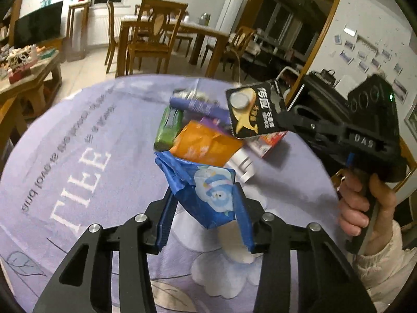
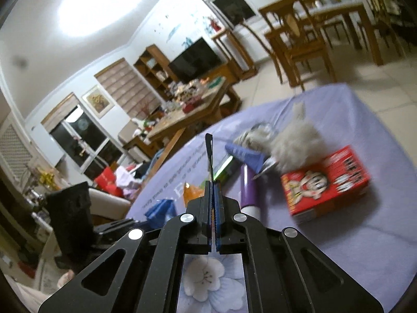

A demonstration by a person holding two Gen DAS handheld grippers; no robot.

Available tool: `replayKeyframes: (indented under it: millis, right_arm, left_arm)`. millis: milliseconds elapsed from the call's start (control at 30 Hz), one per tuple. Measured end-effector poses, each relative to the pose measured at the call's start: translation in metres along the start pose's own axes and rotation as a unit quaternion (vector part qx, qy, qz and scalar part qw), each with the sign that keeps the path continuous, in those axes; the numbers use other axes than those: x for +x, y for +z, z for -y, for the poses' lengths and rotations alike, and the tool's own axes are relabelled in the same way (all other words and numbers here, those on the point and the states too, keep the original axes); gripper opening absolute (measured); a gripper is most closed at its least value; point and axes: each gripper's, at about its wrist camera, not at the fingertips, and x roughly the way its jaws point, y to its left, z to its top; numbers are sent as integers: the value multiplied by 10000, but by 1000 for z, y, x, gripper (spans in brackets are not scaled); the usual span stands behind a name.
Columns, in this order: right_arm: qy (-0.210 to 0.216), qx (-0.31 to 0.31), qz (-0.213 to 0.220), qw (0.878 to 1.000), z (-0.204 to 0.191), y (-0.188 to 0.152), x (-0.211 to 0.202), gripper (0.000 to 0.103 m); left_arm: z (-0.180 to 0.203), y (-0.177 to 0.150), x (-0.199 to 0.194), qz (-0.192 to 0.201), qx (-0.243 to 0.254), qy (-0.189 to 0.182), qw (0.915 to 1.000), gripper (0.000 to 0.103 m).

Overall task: Collect trash
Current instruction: 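Carry the blue pack and black wrapper over the bin and open both grippers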

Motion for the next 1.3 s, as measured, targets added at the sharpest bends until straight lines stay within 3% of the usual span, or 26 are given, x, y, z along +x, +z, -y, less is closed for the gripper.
replayKeyframes:
  millis: [167,367,467,733,833,1000,1300]
  right_arm:
    - [-128,43,362,9993,18,5,-40,2]
    - [-458,388,999,9932,68,7,-105,3]
    - [-767,589,1362,9860,98,5,-143,3]
    - [-1689,1144,2240,9530,185,-16,-244,3]
    - [-1945,1322,2361,9429,217,-24,-264,3]
    - [-2119,1482,2372,9364,256,-36,-277,3]
    - [-2214,1666,2354,9316,297,-60,-288,3]
  left_arm:
    - [31,15,-6,207,178,-253,9993,43]
    - [77,37,13,291,407,-556,9972,43]
    - [109,51,35,290,547,-806,9948,43]
    - [202,80,97,68,1007,-1443,9844,43]
    - [236,87,123,-18,1213,-1577,9800,43]
    - [285,89,169,-277,1589,-1592,9740,43]
    - [303,87,215,-637,1622,-1544,9725,43]
